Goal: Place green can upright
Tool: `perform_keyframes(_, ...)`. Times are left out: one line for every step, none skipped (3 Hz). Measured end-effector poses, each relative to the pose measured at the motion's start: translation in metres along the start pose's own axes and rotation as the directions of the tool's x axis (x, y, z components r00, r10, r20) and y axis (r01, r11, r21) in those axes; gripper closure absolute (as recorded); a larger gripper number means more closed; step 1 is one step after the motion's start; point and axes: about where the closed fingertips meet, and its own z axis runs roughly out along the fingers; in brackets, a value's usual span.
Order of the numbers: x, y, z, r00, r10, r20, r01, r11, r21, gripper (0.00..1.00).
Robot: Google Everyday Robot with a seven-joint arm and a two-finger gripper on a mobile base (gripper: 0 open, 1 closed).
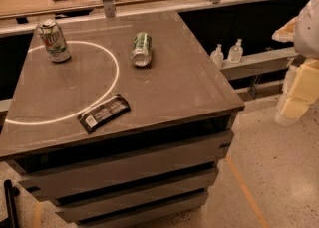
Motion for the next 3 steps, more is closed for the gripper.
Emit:
perform_keyframes(-0.004,-0.006,0.002,1.0,-0.021,0.0,0.021,0.9998,0.007,0.0)
perform_keyframes(-0.044,-0.058,0.02,0.979,-0.204,-0.005,0.204,0.9776,0.053,0.0)
perform_keyframes(-0.075,-0.094,0.028,0.918,-0.396,-0.008,0.395,0.9148,0.083,0.0)
